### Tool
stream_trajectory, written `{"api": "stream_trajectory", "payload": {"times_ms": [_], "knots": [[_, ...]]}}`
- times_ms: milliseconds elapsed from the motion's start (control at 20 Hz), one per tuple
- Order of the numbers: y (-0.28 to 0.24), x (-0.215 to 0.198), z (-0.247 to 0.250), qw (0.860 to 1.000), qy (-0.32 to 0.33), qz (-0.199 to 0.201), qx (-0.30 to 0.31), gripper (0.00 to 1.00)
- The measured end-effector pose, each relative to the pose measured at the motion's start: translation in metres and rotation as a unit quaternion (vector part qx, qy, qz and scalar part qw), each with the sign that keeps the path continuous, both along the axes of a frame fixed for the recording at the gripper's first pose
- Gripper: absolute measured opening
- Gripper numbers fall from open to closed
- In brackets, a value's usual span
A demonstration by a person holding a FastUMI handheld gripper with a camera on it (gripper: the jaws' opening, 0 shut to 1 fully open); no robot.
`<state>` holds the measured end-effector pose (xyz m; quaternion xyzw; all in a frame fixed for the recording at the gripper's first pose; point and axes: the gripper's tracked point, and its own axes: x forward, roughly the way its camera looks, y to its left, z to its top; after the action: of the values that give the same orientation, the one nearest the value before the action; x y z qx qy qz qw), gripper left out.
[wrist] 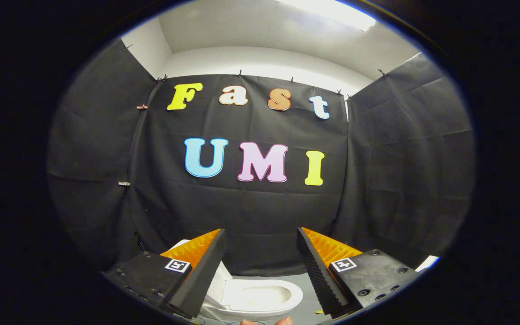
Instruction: Open the toilet lid.
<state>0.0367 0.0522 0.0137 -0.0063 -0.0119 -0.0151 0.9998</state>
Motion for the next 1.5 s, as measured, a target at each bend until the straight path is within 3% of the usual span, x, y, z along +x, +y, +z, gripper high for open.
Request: {"api": "stream_trajectory", "payload": {"times_ms": [1500], "knots": [[0.0015, 0.0022, -0.0072, 1.0, 0.009, 0.007, -0.004, 0.97]]}}
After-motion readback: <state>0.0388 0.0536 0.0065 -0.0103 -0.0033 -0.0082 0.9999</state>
